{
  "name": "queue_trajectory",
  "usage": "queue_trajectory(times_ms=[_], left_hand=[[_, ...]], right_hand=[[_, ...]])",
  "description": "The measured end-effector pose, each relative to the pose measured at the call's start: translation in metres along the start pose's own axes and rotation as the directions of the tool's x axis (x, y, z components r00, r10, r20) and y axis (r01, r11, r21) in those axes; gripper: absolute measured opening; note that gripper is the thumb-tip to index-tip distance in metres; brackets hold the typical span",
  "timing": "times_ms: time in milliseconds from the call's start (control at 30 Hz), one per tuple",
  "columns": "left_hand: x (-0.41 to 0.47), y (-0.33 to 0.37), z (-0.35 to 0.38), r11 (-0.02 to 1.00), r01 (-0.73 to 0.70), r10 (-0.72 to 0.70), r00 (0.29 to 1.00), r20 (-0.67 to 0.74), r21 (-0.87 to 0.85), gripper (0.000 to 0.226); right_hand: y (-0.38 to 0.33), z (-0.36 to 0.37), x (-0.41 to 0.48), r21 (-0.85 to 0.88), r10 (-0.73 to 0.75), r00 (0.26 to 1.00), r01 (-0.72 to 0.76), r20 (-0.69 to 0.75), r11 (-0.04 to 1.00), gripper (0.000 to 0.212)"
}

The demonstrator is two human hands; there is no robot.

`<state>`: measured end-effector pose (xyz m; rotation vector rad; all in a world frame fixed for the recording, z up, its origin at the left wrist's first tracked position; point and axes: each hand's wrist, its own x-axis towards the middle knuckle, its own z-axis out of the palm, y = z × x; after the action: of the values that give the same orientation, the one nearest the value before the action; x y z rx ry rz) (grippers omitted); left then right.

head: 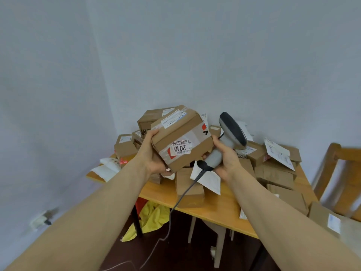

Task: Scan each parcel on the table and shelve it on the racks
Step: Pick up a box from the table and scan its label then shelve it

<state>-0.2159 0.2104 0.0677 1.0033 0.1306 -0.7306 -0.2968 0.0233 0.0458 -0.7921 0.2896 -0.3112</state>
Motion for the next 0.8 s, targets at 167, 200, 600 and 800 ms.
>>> queue_trajectory(times_ms=[167,200,600,800], left_hand=[[-0.002,0.013,-0.008,1.000,0.008,-0.009,1.000,-0.021,-0.008,0.058],[-0.002,0.018,-0.011,1.000,0.004,-0.005,0.999,-0.046,-0.014,0.059],[0.005,0.067,-0.054,0.979,-0.168,0.123,0.938,-0.323,-0.117,0.056],[0.010,0.077,-0.073,0.967,-0.231,0.168,0.894,-0.416,-0.107,0.047]], right_hand=[[0.000,0.017,0.007,-0.075,-0.047,0.999,0.045,-0.016,0.996,0.044],[0.001,0.018,0.008,-0.134,-0.074,0.997,0.069,-0.032,0.989,0.043],[0.026,0.053,-0.023,-0.556,0.107,0.973,0.025,0.203,0.831,0.024],[0.039,0.068,-0.029,-0.631,0.225,0.953,-0.048,0.204,0.774,0.010]])
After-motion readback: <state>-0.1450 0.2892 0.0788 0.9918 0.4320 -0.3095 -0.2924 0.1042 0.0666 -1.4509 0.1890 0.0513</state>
